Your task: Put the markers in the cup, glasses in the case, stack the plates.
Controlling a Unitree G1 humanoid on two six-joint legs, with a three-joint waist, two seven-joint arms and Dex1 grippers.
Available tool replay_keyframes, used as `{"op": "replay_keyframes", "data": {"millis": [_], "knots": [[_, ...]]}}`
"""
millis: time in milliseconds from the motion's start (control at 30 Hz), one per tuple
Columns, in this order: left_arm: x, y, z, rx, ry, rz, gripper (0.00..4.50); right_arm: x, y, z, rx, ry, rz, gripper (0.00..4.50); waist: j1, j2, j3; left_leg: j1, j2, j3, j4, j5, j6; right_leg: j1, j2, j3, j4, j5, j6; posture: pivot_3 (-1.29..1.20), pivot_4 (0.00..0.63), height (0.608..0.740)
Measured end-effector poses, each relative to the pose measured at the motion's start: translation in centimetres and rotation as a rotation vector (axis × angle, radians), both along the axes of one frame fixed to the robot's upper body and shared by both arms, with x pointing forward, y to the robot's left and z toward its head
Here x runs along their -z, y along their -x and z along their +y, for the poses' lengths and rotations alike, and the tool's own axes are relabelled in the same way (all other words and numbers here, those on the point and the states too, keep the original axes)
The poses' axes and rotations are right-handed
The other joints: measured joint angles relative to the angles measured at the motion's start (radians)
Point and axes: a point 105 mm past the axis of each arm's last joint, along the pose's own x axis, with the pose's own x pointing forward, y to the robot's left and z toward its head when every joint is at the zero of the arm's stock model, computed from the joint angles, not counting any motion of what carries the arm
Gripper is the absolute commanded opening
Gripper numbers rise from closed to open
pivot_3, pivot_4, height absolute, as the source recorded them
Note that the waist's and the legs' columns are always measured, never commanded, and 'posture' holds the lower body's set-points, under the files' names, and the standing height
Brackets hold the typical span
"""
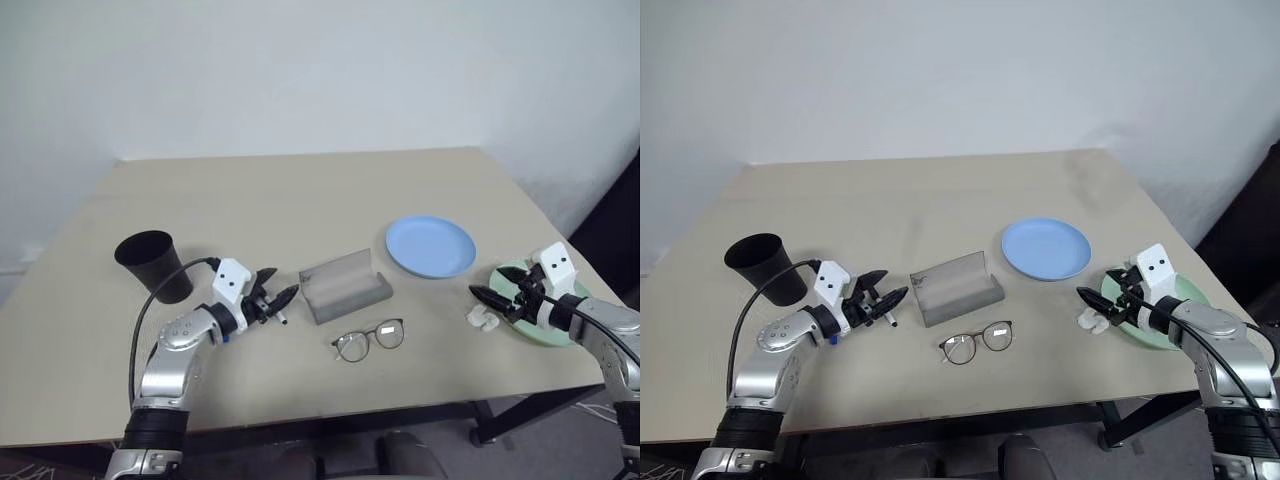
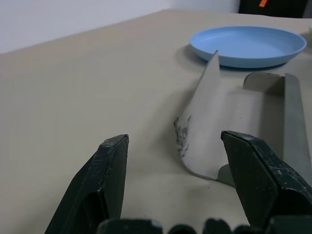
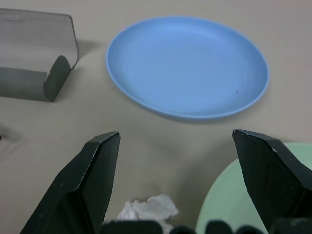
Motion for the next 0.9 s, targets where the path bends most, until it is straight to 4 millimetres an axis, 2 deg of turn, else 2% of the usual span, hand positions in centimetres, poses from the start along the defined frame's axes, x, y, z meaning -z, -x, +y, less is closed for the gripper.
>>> {"op": "replay_keyframes", "data": {"millis": [33, 67, 100, 300, 533, 633, 733, 900], "knots": [[0.1, 0.0, -0.2, 0.008, 0.001, 0.003, 3.19, 0.2, 0.0, 0.1, 0.004, -0.001, 0.017, 4.00, 0.000, 0.000, 0.000, 0.000, 0.000, 0.000, 0.000, 0.000, 0.000, 0.000, 0.000, 0.000, 0.000, 0.000, 0.000, 0.00, 0.000, 0.740], [0.2, 0.1, -0.4, 0.014, 0.003, 0.005, 3.24, 0.4, 0.0, 0.1, 0.017, -0.001, 0.038, 4.35, 0.000, 0.000, 0.000, 0.000, 0.000, 0.000, 0.000, 0.000, 0.000, 0.000, 0.000, 0.000, 0.000, 0.000, 0.000, 0.00, 0.000, 0.740], [0.2, 0.1, -0.6, 0.017, 0.005, 0.006, 3.24, 0.5, -0.1, 0.0, 0.029, 0.002, 0.047, 4.49, 0.000, 0.000, 0.000, 0.000, 0.000, 0.000, 0.000, 0.000, 0.000, 0.000, 0.000, 0.000, 0.000, 0.000, 0.000, 0.00, 0.000, 0.740], [0.2, 0.1, -1.1, 0.029, 0.016, 0.008, 3.24, 1.2, -1.5, -1.1, 0.163, 0.089, 0.087, 4.49, -0.001, 0.000, 0.000, 0.000, 0.000, 0.000, 0.000, 0.000, 0.000, 0.000, 0.000, 0.000, 0.000, 0.000, 0.000, 0.00, 0.000, 0.740], [0.2, 0.1, -1.1, 0.030, 0.017, 0.015, 3.24, 2.9, -1.8, -1.3, 0.235, 0.100, 0.168, 4.49, -0.001, 0.000, 0.000, -0.001, 0.000, 0.000, -0.001, 0.000, 0.000, -0.001, 0.000, 0.000, 0.000, 0.000, 0.000, 0.00, 0.000, 0.740], [0.0, 0.1, -1.2, 0.033, 0.017, 0.008, 3.24, 2.9, -2.2, -1.5, 0.255, 0.109, 0.177, 3.86, -0.001, 0.000, 0.000, 0.000, 0.000, 0.000, -0.001, 0.000, 0.000, -0.001, 0.000, 0.000, 0.000, 0.000, 0.000, 0.00, 0.000, 0.740], [-0.1, 0.1, -1.2, 0.033, 0.017, 0.008, 3.24, 3.1, -2.5, -1.7, 0.276, 0.126, 0.188, 2.93, -0.001, 0.000, 0.000, 0.000, 0.000, 0.000, -0.001, 0.000, 0.000, -0.001, 0.000, 0.000, 0.000, 0.000, 0.000, 0.00, 0.000, 0.740], [0.0, 0.1, -1.2, 0.032, 0.017, 0.010, 3.24, 3.6, -2.5, -1.9, 0.281, 0.148, 0.208, 1.13, -0.001, 0.000, 0.000, -0.001, 0.000, 0.000, -0.001, 0.000, 0.000, -0.001, 0.000, 0.000, 0.000, 0.000, 0.000, 0.00, 0.000, 0.740]]}}
